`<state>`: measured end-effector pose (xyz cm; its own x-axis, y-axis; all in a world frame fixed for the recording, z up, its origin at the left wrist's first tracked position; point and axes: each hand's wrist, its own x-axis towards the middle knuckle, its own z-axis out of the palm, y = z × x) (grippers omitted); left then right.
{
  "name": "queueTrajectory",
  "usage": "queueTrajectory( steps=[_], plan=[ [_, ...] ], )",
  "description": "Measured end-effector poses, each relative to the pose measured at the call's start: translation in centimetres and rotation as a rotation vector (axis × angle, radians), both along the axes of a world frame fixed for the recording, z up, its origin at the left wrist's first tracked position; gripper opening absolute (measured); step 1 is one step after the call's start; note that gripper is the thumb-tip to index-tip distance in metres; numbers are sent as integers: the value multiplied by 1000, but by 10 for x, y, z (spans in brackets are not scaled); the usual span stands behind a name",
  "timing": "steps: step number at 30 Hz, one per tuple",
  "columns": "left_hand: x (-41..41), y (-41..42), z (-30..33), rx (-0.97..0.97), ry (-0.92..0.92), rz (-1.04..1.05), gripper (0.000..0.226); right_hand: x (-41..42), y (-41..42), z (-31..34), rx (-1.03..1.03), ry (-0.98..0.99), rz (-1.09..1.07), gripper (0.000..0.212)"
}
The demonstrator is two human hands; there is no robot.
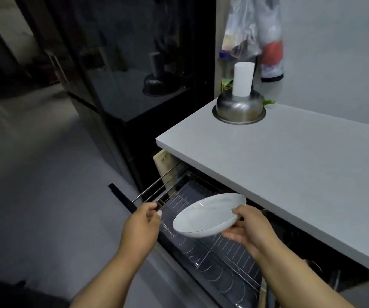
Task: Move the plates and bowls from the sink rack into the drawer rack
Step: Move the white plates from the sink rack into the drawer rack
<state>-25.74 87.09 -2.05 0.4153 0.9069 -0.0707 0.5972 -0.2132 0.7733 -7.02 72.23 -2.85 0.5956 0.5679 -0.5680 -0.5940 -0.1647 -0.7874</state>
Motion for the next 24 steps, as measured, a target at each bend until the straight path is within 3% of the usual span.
queueTrajectory(
  steps=[8,17,24],
  plan=[
    [-2,76,-20,2,125,-56,45,11,97,-53,-115,-76,31,37],
    [0,201,-55,90,237,-284,62,9,213,-96,-251,-149,-46,34],
    [27,252,-95,129,347,-415,65,26,274,-125,-367,-199,-78,51]
  ],
)
